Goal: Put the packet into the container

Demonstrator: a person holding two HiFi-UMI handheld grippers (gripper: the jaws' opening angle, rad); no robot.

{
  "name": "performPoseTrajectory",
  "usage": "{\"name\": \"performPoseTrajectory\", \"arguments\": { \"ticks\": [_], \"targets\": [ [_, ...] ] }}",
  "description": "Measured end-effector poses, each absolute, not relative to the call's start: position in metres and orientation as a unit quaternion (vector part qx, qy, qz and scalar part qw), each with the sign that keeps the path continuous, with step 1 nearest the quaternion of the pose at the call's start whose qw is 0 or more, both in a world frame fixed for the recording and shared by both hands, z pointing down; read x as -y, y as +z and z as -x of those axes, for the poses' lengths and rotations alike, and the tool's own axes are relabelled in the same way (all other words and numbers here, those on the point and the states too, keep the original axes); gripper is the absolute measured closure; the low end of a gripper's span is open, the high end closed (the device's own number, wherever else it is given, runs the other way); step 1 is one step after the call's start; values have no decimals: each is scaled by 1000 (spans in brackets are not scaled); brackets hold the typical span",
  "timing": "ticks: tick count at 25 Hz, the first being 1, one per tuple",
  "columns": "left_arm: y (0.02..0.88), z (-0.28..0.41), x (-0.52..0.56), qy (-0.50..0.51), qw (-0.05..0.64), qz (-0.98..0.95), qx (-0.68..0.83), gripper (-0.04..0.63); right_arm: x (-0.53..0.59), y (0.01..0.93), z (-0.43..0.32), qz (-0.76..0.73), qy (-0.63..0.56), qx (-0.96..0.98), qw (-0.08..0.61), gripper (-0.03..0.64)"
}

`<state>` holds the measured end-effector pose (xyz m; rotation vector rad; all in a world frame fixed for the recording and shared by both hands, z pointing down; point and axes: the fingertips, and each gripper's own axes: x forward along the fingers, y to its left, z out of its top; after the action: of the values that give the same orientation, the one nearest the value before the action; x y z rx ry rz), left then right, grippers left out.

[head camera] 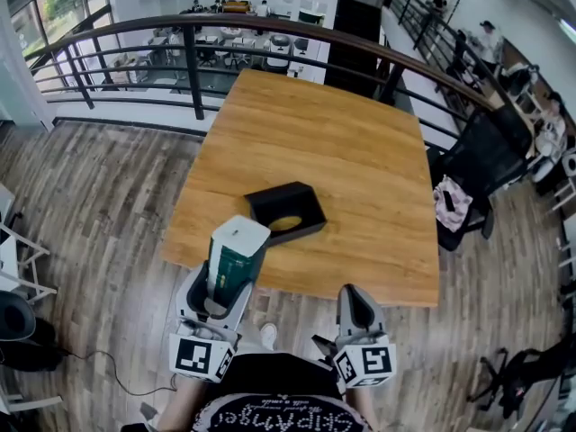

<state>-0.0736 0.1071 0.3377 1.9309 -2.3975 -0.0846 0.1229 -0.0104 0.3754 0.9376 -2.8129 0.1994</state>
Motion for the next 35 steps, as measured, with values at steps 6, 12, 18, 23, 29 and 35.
{"name": "performPoseTrajectory", "arguments": {
  "ticks": [6, 12, 18, 23, 29, 35],
  "targets": [
    [340, 70, -101, -21, 33, -630, 776, 247, 17, 379, -129, -318, 74, 941, 86, 577],
    [339, 73, -94, -19, 35, -630, 775, 247, 26, 380, -133, -326, 76, 938, 85, 577],
    [339, 89, -71, -20, 36, -637, 770, 247, 45, 383, -122, -334, 81, 935, 89, 577],
    [339, 109, -50, -25, 37, -641, 766, 247, 62, 381, -106, -342, 81, 932, 91, 577],
    [330, 142, -12, -29, 34, -653, 756, 247, 92, 367, -72, -351, 79, 929, 84, 577],
    [329, 168, 8, -32, 35, -663, 747, 249, 106, 364, -46, -361, 80, 925, 86, 577]
  ]
}}
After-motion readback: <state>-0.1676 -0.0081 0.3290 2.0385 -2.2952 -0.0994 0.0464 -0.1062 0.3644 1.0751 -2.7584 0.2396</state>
